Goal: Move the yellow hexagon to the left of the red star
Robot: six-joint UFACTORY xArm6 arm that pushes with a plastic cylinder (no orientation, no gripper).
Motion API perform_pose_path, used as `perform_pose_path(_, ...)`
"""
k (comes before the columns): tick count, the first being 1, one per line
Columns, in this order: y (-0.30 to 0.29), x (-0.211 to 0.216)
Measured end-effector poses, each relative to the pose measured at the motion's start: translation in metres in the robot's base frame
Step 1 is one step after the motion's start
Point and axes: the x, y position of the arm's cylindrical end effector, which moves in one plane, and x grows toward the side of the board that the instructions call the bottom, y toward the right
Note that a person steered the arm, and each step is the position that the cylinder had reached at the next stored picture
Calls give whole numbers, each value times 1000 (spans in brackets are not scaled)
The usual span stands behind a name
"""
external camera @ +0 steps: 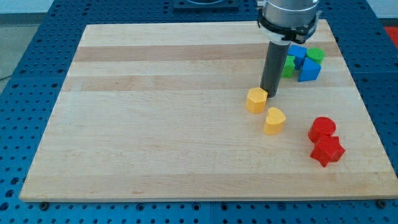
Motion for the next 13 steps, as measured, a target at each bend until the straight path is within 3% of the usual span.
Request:
perform_pose_path(2,-68,2)
perform_pose_path(3,-81,50)
perform_pose_path(4,-90,66)
perform_pose_path(5,-106,50)
perform_pose_path(6,-107,26)
perform_pose_path(7,-72,19)
perform_pose_path(9,-56,73)
perform_pose_path(12,-69,107)
perform_pose_path(13,-44,109)
